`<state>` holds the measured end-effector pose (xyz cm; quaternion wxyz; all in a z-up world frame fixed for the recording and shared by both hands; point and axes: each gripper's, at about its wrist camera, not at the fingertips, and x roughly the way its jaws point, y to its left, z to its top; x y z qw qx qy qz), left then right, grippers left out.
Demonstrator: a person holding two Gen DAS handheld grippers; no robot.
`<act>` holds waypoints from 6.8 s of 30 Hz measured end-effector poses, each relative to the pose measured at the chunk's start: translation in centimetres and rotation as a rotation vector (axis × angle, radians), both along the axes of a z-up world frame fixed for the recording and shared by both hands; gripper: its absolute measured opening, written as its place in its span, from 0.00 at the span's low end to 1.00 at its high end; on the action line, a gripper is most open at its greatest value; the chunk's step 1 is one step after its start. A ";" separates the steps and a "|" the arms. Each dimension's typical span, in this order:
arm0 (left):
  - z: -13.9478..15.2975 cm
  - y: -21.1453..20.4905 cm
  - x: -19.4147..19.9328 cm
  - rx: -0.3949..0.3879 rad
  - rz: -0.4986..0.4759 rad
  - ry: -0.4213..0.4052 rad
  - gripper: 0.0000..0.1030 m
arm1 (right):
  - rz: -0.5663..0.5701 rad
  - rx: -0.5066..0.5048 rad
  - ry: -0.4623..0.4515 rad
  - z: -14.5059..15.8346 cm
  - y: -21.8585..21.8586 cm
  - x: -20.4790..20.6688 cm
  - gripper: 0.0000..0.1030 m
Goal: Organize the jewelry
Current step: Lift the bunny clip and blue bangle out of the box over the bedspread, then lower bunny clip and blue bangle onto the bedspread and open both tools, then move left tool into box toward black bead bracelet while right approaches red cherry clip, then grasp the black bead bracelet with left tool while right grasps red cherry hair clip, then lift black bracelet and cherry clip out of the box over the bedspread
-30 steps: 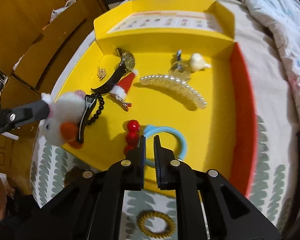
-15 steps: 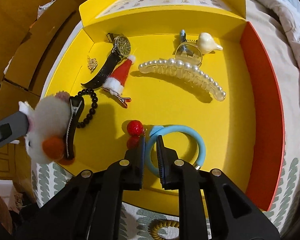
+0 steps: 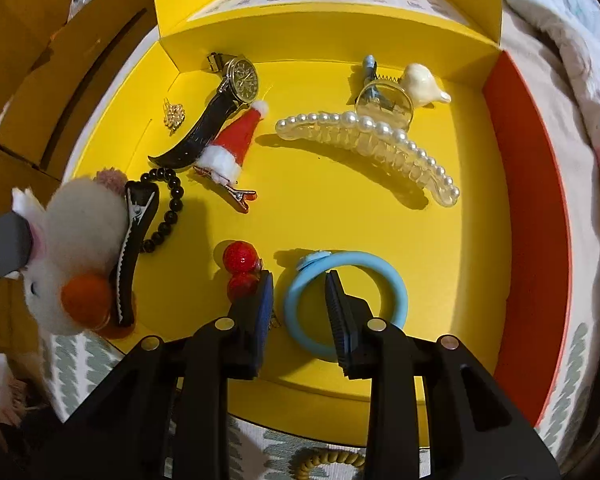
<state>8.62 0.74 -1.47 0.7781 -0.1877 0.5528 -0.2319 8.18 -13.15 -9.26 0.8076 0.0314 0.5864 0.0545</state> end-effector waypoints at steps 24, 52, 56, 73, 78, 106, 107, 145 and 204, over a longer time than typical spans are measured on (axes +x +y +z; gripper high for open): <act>0.3 1.4 0.3 -0.004 0.039 -0.005 0.06 | -0.010 -0.107 -0.078 0.2 2.0 0.2 0.09; 2.0 4.3 -5.0 0.026 0.032 -0.050 0.06 | -0.113 0.229 -0.259 12.8 -10.0 -9.8 0.09; 1.0 5.9 -7.7 0.050 0.035 -0.005 0.06 | -0.146 0.194 -0.217 10.7 -11.9 -13.1 0.09; -5.9 9.7 -9.1 0.276 0.126 0.151 0.06 | -0.160 0.050 0.026 0.4 -11.5 -14.1 0.09; -5.7 8.9 -9.0 0.341 0.111 0.139 0.24 | -0.160 0.015 0.034 0.1 -11.4 -13.3 0.15; -0.4 3.7 -3.6 0.157 0.062 -0.029 0.76 | -0.003 0.097 -0.232 8.0 -2.9 -9.7 0.50; -0.6 3.5 -3.2 0.146 0.058 -0.023 0.76 | 0.002 0.098 -0.227 7.9 -2.5 -9.3 0.50; -7.1 -0.9 3.7 0.435 0.055 0.084 0.77 | 0.201 -0.092 -0.127 0.1 5.6 -0.9 0.50; -6.8 1.0 6.1 0.420 0.013 0.074 0.00 | 0.090 0.051 -0.063 -0.2 0.9 0.3 0.24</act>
